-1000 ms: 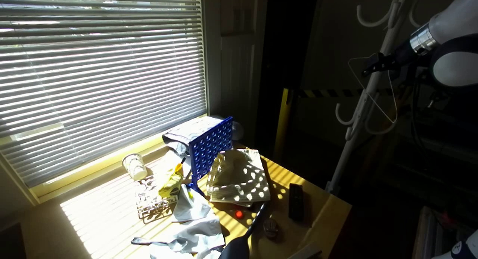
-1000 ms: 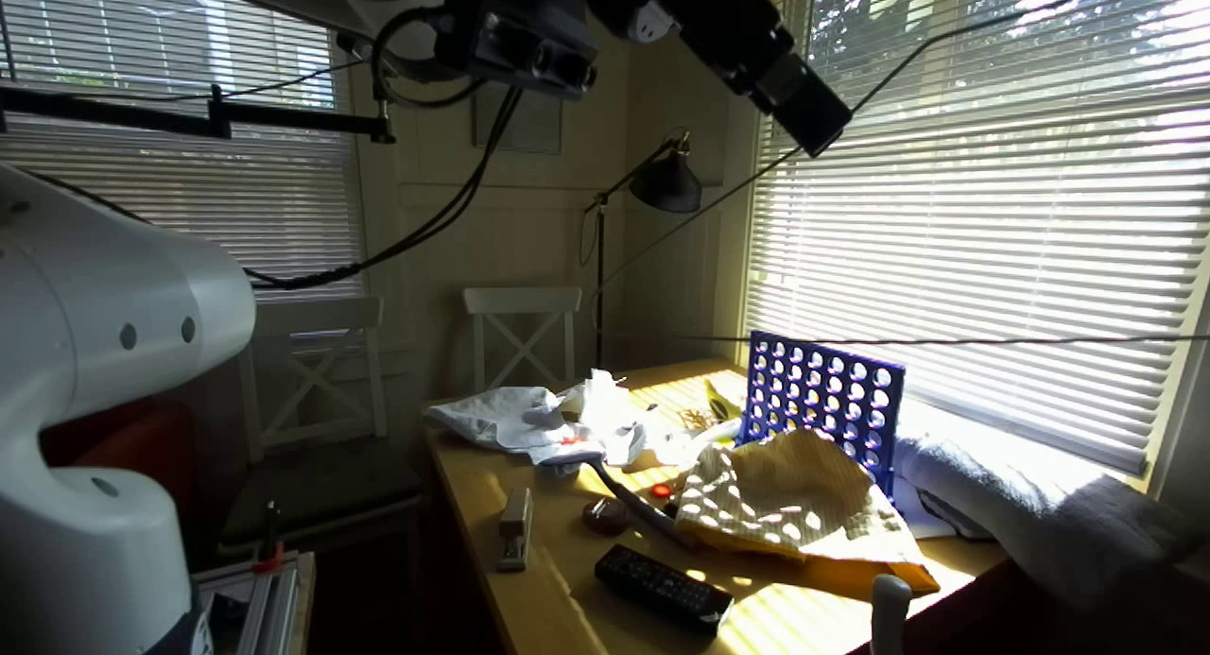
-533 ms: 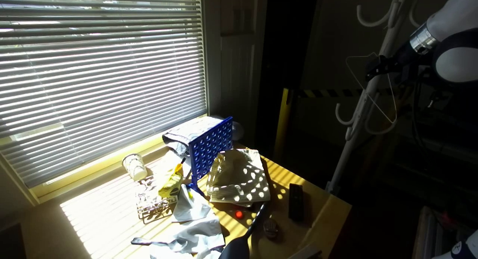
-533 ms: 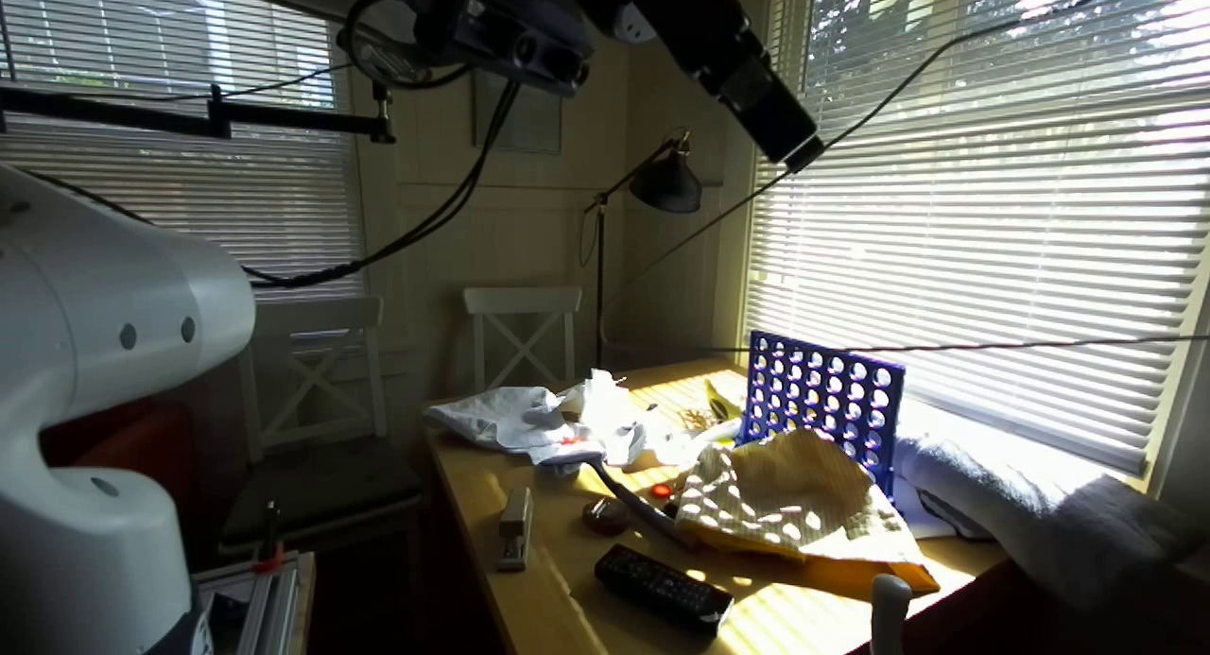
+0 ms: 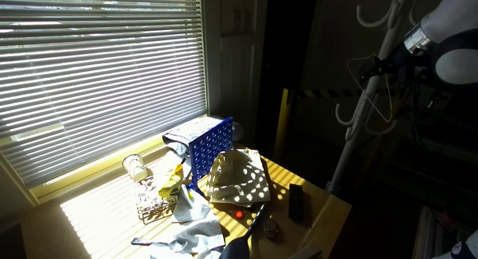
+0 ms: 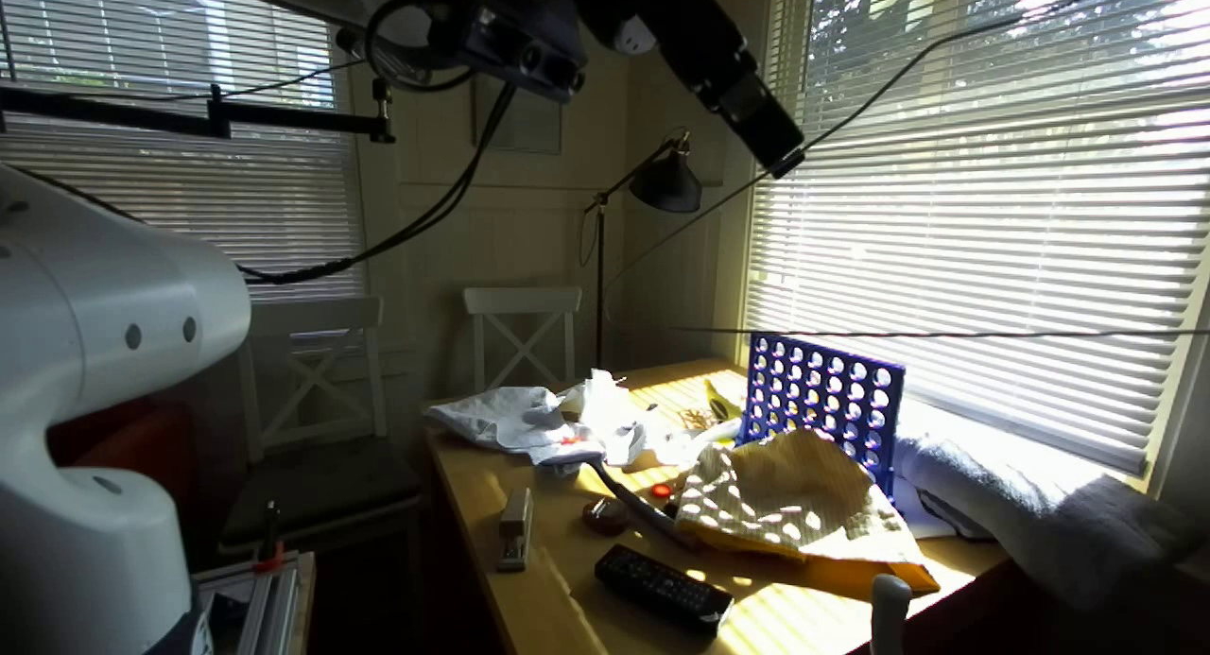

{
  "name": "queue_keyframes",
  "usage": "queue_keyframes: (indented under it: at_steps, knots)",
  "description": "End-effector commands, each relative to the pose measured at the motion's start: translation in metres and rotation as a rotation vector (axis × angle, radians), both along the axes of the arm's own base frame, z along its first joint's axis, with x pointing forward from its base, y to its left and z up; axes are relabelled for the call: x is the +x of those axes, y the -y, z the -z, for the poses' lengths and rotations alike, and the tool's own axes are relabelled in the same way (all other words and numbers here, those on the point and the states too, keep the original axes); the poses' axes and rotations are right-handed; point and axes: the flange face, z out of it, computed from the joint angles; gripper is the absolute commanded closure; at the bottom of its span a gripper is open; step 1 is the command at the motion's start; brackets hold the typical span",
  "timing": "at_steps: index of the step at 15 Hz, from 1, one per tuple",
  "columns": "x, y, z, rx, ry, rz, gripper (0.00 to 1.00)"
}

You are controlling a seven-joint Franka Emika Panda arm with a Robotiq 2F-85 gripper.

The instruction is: Put the hanger on the white stand

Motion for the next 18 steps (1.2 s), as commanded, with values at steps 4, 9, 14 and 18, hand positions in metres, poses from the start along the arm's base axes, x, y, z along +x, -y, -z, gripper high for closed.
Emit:
queue_keyframes:
  at_steps: [4,9,14,18]
  knots:
    - [0.003,-0.011,-0.017,-0.01,0.041,-0.038,0.0]
    - [0.028,-0.026,-0.01,-0.037,0.077,-0.148,0.0]
    - [0.074,-0.051,0.017,0.045,0.115,-0.283,0.0]
    - [0.112,-0.061,0.044,0.122,0.092,-0.359,0.0]
